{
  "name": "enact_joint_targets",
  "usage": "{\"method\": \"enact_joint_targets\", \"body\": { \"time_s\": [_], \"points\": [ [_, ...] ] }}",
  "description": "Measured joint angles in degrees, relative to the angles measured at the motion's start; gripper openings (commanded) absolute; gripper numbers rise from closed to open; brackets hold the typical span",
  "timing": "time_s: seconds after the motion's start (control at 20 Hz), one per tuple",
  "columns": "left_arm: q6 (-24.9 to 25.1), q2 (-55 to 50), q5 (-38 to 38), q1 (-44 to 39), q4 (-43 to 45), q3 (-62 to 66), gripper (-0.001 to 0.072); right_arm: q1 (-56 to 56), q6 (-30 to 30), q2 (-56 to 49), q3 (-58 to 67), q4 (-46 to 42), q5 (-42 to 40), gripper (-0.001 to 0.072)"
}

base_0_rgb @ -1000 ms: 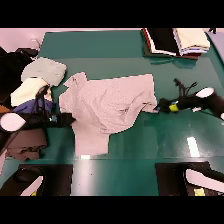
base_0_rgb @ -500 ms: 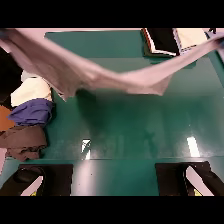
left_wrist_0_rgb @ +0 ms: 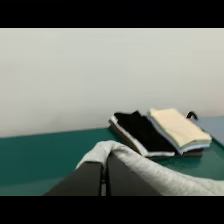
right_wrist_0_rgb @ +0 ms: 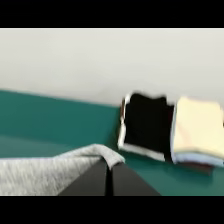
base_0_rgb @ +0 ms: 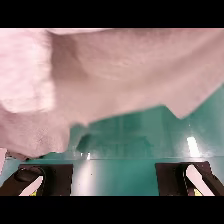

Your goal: Fold the shirts.

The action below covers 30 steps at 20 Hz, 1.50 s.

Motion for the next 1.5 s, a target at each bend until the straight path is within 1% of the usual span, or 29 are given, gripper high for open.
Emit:
{"method": "enact_joint_targets", "body": {
  "time_s": [0.15,0.2,0.35,0.5,0.6,0.65,0.8,0.9,1.05,1.15,1.3,1.5],
  "points": [
    [0.8,-9.2,-7.8,0.0,1.6,-0.8,0.0020,3.0,1.4,-5.0,-3.1,-1.8,3.4,0.0007],
    [0.9,-12.2,-9.1,0.0,1.7,-2.1,0.0020,5.2,2.0,-7.0,-5.4,-3.9,4.1,0.0007],
    [0.8,-21.2,-9.2,0.2,1.6,-9.1,0.0020,12.0,4.0,-13.1,-13.6,-12.1,5.7,0.0007],
    [0.2,-29.4,-3.4,2.2,-1.5,-16.2,0.0020,16.8,5.0,-21.1,-20.5,-17.3,4.7,0.0007],
    [0.3,-34.5,1.9,4.6,-5.6,-18.7,0.0020,18.3,5.4,-26.8,-22.5,-18.9,2.3,0.0007],
    [1.2,-36.8,4.5,5.9,-8.2,-19.5,0.0020,18.6,5.4,-29.4,-22.7,-19.4,1.0,0.0007],
    [6.7,-41.9,10.2,8.7,-16.4,-20.7,0.0020,18.6,5.7,-36.5,-20.2,-18.7,-2.4,0.0007],
    [10.2,-44.2,11.9,9.5,-20.0,-21.0,0.0020,18.2,5.7,-39.8,-17.5,-17.8,-3.3,0.0007],
    [13.7,-47.3,11.4,10.5,-22.3,-21.4,0.0020,18.0,5.0,-42.1,-15.6,-17.3,-3.5,0.0007],
    [14.9,-48.7,9.8,10.9,-22.7,-22.0,0.0020,17.9,4.6,-42.2,-16.8,-17.6,-3.2,0.0007],
    [16.1,-49.8,7.6,12.1,-22.4,-24.2,0.0020,17.9,4.2,-40.8,-22.4,-19.6,-3.4,0.0008],
    [17.7,-50.2,6.2,12.6,-22.4,-28.7,0.0021,17.9,3.9,-38.2,-31.7,-20.6,-6.9,0.0010]
  ]
}}
